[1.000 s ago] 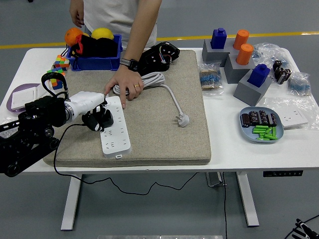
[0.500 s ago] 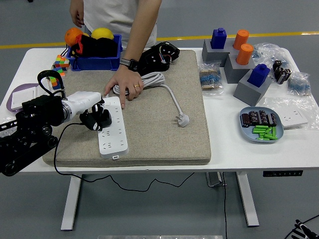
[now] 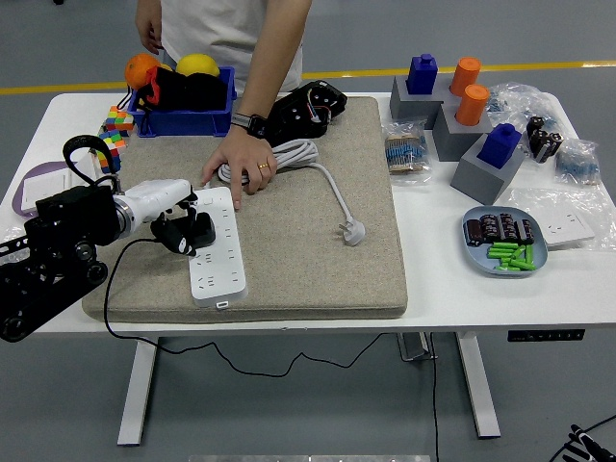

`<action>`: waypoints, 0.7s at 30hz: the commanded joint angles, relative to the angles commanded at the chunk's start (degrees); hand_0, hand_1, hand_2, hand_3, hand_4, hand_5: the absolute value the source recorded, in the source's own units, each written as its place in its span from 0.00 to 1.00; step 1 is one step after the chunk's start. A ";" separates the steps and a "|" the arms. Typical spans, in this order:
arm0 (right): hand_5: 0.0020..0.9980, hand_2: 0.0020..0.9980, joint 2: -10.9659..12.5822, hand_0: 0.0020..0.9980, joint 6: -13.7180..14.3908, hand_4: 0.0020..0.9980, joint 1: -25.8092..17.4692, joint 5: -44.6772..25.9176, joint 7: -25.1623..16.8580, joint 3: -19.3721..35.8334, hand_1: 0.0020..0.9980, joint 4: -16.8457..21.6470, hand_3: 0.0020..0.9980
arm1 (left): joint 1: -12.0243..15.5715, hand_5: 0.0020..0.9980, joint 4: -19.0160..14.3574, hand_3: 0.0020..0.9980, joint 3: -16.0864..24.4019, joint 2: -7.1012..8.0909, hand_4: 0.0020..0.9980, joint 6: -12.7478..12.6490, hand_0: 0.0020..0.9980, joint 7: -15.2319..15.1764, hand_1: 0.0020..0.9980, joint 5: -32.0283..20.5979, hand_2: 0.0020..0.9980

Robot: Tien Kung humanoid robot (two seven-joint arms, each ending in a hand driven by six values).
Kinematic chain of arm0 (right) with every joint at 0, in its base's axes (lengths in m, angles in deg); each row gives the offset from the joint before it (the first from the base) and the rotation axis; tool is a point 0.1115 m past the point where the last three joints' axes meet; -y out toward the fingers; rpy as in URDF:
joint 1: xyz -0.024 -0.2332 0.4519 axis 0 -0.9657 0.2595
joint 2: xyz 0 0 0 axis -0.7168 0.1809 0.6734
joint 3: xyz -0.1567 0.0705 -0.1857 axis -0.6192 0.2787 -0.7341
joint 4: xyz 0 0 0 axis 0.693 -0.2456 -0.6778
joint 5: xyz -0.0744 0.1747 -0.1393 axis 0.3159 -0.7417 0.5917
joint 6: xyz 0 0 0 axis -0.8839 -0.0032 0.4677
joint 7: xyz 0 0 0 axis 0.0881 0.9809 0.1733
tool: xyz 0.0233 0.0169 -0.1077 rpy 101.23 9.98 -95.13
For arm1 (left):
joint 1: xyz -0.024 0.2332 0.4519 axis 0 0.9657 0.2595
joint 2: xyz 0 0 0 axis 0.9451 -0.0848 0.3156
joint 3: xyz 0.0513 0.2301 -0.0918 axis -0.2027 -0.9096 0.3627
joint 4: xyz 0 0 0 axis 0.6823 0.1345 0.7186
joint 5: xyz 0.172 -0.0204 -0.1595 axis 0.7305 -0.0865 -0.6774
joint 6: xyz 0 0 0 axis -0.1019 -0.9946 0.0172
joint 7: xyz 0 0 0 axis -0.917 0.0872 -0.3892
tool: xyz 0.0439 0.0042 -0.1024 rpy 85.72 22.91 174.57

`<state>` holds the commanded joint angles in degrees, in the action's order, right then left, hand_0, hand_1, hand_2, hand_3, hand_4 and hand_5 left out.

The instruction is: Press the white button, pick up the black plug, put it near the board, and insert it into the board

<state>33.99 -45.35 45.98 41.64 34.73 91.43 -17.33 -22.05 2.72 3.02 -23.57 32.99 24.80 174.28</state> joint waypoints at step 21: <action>0.45 0.67 -0.10 0.71 0.00 0.74 -0.09 0.03 -0.02 0.00 0.69 0.06 0.60 | 5.27 0.26 -8.20 0.67 11.68 1.26 1.00 -0.03 0.80 0.96 0.90 0.22 0.86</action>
<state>33.89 -45.35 45.89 41.67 34.71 91.43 -17.28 -16.78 -5.48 14.70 -22.32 32.95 25.75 174.51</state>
